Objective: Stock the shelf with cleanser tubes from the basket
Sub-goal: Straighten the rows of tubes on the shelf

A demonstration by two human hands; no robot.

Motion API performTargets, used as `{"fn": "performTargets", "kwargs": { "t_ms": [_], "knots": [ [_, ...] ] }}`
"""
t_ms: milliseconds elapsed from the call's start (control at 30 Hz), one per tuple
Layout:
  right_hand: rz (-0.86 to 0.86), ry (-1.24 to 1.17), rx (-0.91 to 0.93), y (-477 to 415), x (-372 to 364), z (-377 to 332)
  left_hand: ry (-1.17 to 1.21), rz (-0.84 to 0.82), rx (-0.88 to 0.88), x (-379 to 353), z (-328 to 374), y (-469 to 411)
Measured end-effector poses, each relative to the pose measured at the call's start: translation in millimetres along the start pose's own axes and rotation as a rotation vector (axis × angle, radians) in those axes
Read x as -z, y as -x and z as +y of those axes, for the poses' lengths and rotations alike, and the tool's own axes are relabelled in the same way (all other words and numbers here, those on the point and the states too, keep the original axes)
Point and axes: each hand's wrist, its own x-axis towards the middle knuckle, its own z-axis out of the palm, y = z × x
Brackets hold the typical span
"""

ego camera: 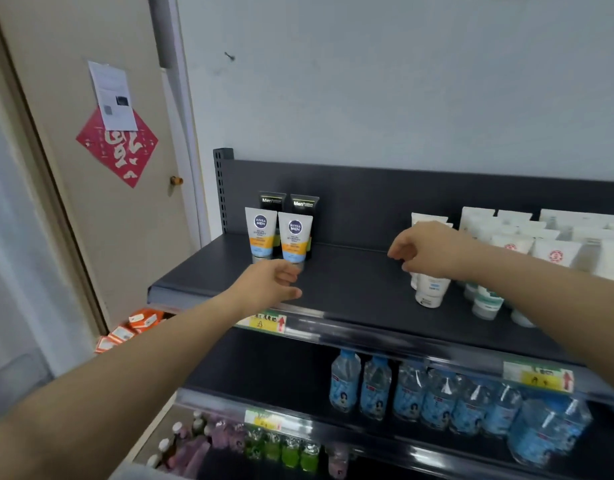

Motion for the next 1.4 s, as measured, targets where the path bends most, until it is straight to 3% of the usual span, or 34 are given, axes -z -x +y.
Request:
{"fn": "performTargets", "kwargs": {
  "t_ms": [600,1067,1400],
  "knots": [
    [-0.092,-0.031,-0.221,-48.7,-73.8,-73.3,0.072,-0.1,-0.014,70.0,-124.0,-28.8],
    [-0.107,-0.054,-0.276,-63.0,-90.4,-97.9,0.105,-0.146,-0.103,81.2,-137.5,-34.8],
    [0.001,-0.278,-0.384,-120.8,-111.1,-92.9,0.069,0.035,0.022,79.6,-147.1,-104.7]
  ]
}}
